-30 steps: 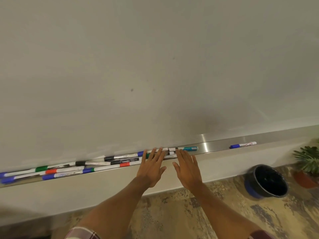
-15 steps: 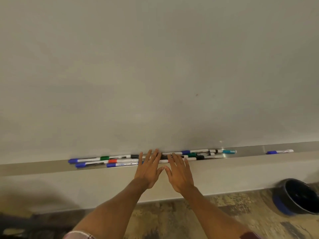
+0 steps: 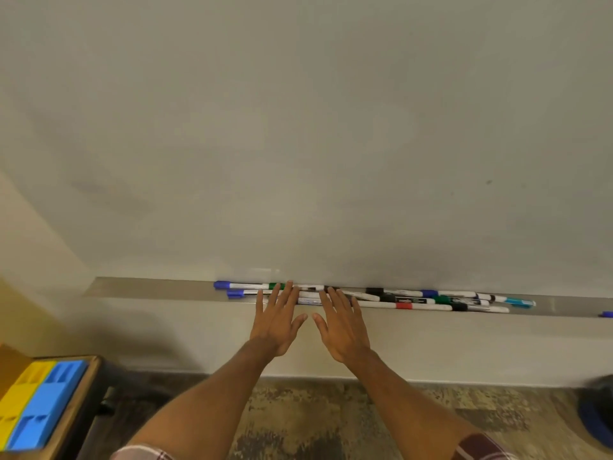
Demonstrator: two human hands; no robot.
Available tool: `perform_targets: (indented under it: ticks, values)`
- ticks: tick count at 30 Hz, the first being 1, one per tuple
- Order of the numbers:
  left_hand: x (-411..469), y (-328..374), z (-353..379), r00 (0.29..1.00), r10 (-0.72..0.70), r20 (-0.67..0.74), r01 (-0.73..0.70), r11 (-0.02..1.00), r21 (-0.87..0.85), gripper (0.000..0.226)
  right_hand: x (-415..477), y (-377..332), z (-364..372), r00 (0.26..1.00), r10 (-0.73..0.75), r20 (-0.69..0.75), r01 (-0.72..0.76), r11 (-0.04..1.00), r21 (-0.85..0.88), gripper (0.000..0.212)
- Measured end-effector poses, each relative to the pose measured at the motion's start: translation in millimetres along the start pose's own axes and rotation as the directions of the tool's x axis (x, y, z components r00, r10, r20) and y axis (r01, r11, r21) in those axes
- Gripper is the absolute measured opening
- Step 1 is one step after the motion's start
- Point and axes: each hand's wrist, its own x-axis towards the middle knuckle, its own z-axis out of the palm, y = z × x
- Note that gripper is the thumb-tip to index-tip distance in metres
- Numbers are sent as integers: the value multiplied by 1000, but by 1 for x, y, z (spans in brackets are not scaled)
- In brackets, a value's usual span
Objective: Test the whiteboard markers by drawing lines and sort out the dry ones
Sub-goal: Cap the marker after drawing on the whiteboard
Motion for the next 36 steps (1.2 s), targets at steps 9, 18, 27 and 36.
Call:
perform_targets:
  ticks: [9, 18, 27, 36]
  values:
    - [-10, -79, 8, 998, -69, 12, 69, 997, -33, 105, 30, -71, 23, 993, -103, 53, 103, 995, 0, 59]
    - [4, -130, 23, 985, -171, -11, 167, 971, -170, 111, 63, -115, 51, 981, -193, -32, 192, 981, -32, 52]
    - [3, -133, 34, 977, -201, 68, 210, 959, -191, 110, 68, -133, 58, 978, -207, -35, 208, 978, 14, 54]
    - [4, -140, 43, 977, -210, 40, 214, 964, -157, 110, 88, -143, 53, 981, -196, -10, 196, 980, 12, 48]
